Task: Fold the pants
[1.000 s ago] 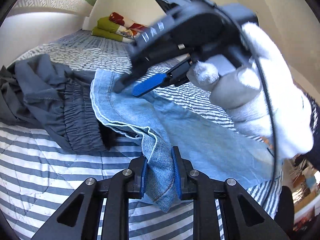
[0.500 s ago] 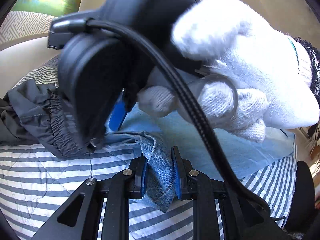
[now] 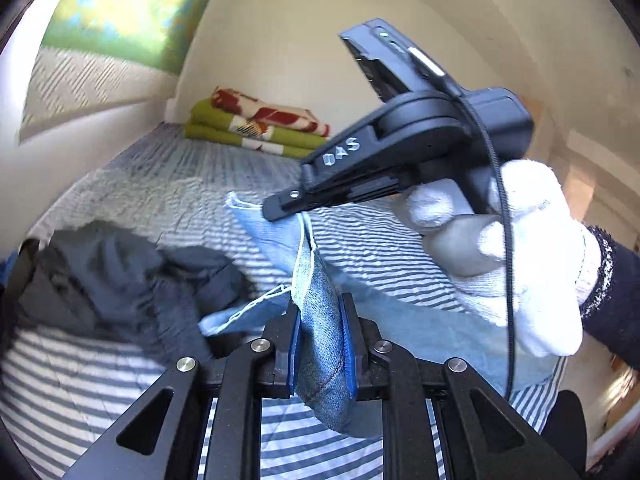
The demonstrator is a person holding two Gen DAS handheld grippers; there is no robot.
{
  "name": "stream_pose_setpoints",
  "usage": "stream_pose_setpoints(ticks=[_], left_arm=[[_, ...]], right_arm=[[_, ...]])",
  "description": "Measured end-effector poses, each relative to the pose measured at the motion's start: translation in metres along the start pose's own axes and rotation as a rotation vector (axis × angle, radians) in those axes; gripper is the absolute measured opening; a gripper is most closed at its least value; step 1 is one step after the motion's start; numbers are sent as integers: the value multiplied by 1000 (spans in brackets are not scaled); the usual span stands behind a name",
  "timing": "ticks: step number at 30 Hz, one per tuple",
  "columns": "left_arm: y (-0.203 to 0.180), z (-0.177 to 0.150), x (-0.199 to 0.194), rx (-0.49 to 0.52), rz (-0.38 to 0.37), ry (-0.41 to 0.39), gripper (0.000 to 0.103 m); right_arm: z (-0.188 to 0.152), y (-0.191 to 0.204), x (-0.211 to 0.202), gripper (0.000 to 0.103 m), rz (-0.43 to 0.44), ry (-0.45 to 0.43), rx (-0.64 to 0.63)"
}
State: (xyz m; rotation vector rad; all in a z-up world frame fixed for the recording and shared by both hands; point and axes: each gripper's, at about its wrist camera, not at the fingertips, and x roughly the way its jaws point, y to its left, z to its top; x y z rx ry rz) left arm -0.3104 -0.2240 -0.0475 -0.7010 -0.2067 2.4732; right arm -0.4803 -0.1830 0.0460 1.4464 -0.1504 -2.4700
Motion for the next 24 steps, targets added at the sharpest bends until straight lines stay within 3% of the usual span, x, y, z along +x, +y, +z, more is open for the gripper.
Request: stream_pose_setpoints(ticks=[8,13,19,22,24], left_arm=[[-123,58,23,133,-90,27,17],[-231,71,57,212,-197,66,17],[-369,23,136,299,-363,199,17],[-440,-30,173,333,-433,317,17],[-480,-78,201,365,-449,427,17]], right_arm=[[-26,-66,-108,2,4,-190,120],[-79,-156,-185,2,-9,-307,269],[-206,-286,-245,2,-66,-383,519],[-287,-343,-255,2,-133,-364,632],[-338,-377,-243,2,-170,-301,693]])
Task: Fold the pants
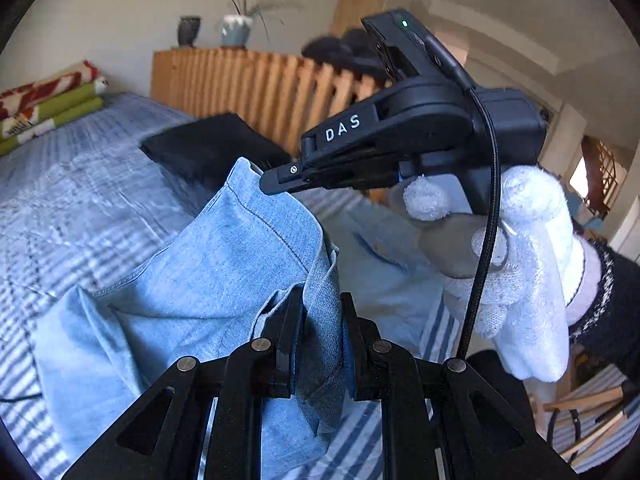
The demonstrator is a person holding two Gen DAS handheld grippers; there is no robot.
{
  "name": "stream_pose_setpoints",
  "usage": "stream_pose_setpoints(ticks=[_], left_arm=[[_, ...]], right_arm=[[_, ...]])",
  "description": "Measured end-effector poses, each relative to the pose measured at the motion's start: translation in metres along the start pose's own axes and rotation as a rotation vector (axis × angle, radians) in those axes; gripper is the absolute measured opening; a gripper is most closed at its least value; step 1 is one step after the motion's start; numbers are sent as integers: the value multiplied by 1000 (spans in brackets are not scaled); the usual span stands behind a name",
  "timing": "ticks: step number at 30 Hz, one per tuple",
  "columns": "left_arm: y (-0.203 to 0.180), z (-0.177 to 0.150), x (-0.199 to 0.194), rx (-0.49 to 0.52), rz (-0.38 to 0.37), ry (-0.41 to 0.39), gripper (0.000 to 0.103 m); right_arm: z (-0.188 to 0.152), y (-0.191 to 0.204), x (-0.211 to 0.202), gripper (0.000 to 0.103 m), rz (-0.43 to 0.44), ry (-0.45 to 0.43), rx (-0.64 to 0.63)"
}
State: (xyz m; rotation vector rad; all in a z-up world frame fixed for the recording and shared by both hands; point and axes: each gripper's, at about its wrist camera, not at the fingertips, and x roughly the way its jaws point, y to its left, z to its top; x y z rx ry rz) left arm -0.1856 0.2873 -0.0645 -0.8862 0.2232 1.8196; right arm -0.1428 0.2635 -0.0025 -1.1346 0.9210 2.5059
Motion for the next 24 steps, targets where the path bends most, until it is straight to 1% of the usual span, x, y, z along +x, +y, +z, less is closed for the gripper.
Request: stream_pose_setpoints(ticks=[2,3,4,5,6,7,8,9,10,11,12,14,16,19,22,24], left_arm=[[-27,-17,51,40,3,112,17],[-40,-27,73,73,20,156,17],[-50,-35,90,97,34,190,17],[-64,-44,100,113,47,209,17],[-69,-49,110,122,66,222,17],[-72,-52,115,121,76,222,17],[-58,-59,119,117,81,216,17],[-58,-59,120,110,82,209,17],[-50,-59,118,98,82,201,17],[-62,-60,113,87,80,191,17],[-57,-59,112,69,76,177,17],[-44,-54,100,31,70,127,17],[-23,-50,86,-38,46,72,17],[-11,-45,61,-131,10,2,17],[-16,-42,45,-152,3,-29,17],[-19,-42,39,-142,11,-33,17]], right_arm=[[-19,-46,16,3,-70,73,18],[-27,-66,24,6,-107,110,34],[-32,-84,29,6,-128,138,57],[-35,-98,30,7,-118,151,80],[-35,-113,29,8,-103,156,108],[-35,-124,27,11,-83,152,130],[-34,-132,24,21,-71,142,143],[-32,-136,22,28,-69,137,140],[-31,-137,21,32,-74,144,131],[-32,-144,20,37,-73,151,125],[-31,-147,21,40,-66,158,122],[-32,-152,23,41,-42,180,124],[-37,-155,25,41,-11,217,133],[-41,-149,34,41,34,262,148],[-46,-140,41,42,92,289,169],[-47,-136,48,47,131,304,201]])
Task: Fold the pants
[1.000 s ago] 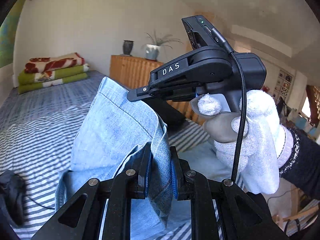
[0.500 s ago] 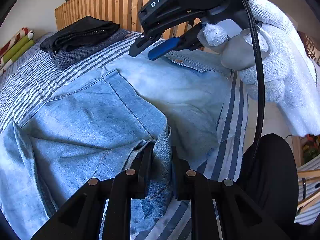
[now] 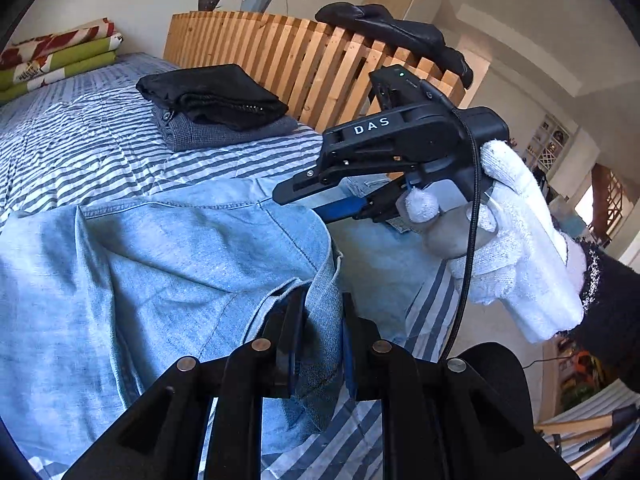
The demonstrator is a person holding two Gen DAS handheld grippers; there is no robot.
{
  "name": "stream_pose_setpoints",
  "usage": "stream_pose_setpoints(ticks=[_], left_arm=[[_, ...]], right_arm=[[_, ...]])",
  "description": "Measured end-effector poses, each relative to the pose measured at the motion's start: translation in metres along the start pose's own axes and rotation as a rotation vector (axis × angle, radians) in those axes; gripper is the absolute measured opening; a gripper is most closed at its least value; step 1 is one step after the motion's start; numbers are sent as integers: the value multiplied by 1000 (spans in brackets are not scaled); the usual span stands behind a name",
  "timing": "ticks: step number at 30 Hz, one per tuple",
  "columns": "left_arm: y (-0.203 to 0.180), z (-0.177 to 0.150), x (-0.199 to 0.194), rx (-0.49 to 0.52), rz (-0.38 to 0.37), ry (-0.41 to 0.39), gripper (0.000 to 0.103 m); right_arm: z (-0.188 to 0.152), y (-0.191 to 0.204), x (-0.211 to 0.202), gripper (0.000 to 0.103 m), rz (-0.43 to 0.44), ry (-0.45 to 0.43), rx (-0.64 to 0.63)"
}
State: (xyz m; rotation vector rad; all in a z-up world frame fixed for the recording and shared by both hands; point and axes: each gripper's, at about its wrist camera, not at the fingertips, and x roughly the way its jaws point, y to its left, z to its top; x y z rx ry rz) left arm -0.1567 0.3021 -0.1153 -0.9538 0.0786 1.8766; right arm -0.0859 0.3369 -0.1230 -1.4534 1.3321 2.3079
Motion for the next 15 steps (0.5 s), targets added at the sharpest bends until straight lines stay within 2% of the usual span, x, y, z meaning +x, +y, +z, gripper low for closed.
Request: stream_pose_setpoints(ticks=[6,7,8,9,11,15], left_arm=[[-7,-6,-14,4,15,-33,17],[-6,-8,-17,4,20,-45,17],[-6,-12,-22,6,23,-60,17],[-6,-15,-27,10,36,-79,17],[-3,-22,-34,6,57,-103,17],[3,-23,-32,-55,39,-96,17]], right_arm=[[1,5,34,47,49,49,69],[1,8,37,44,51,47,68],[1,12,38,22,40,39,53],[0,20,37,10,22,26,26],[-1,38,29,6,11,-17,-48],[-6,78,7,3,-97,-136,-226]])
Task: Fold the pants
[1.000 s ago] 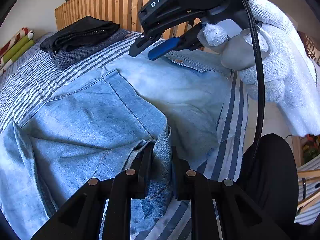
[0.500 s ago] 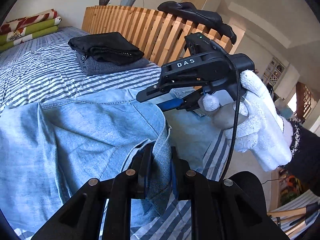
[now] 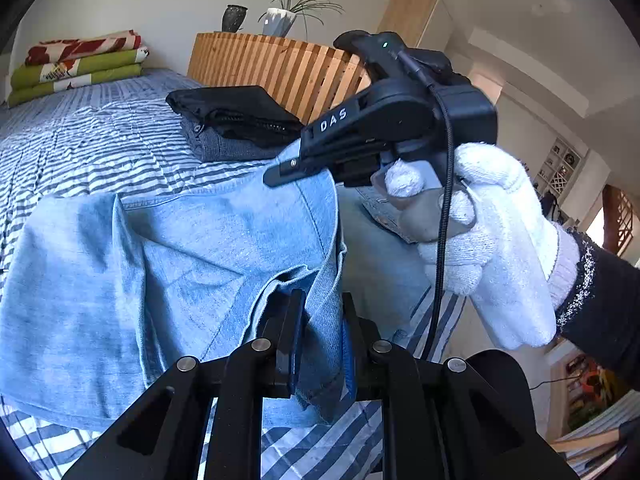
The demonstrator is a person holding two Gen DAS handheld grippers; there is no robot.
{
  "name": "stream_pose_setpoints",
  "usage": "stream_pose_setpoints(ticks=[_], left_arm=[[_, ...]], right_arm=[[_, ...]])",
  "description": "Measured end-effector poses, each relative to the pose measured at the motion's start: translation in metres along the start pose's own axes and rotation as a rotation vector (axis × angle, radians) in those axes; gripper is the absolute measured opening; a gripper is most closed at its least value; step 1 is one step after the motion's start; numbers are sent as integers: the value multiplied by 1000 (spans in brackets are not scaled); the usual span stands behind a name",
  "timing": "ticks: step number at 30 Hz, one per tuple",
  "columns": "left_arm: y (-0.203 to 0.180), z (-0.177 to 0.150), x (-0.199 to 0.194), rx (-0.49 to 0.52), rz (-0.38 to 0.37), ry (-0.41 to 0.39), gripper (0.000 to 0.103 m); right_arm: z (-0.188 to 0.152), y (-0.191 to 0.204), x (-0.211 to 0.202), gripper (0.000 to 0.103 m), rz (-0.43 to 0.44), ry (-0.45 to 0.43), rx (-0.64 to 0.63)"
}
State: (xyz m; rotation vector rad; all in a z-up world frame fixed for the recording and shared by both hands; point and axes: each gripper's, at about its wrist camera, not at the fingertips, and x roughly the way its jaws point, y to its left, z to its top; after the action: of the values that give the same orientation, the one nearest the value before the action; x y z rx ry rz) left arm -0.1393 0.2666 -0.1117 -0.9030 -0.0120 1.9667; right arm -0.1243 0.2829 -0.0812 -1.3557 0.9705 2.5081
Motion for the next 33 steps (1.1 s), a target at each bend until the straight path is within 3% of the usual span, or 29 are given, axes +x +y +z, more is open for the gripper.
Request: stream_pose_setpoints(ticks=[3,7,14,20,22,23,24,25,26,27,30,33], left_arm=[[-4,13,10,-10,-29,2,17],[-30,33,29,64,-64,-3,17],[-59,45,93,65,-152,104,17],[-84,45,133,108,-170,168,18],[-86,45,140,111,-172,212,24],[-86,44,140,103,-171,232,34],[-85,43,138,95,-171,254,46],[-85,42,133,93,-163,263,51],[-84,40,126,91,-156,267,60],[-82,38,116,87,-168,267,68],[-67,25,74,77,-188,229,71],[-38,6,28,63,-141,212,71]], right_arm=[[8,9,-17,3,-64,-63,-58],[22,0,-33,3,-141,-100,-77],[31,-76,-40,2,-277,-92,33],[28,-120,-31,2,-317,-71,97],[29,-121,-26,3,-306,-40,79],[32,-124,-24,4,-307,-14,79],[34,-128,-25,12,-321,9,88],[36,-132,-30,18,-350,6,106],[38,-137,-40,27,-366,-23,131],[38,-141,-50,30,-360,-49,153],[33,-145,-82,30,-323,-113,192],[19,-126,-94,31,-262,-101,143]])
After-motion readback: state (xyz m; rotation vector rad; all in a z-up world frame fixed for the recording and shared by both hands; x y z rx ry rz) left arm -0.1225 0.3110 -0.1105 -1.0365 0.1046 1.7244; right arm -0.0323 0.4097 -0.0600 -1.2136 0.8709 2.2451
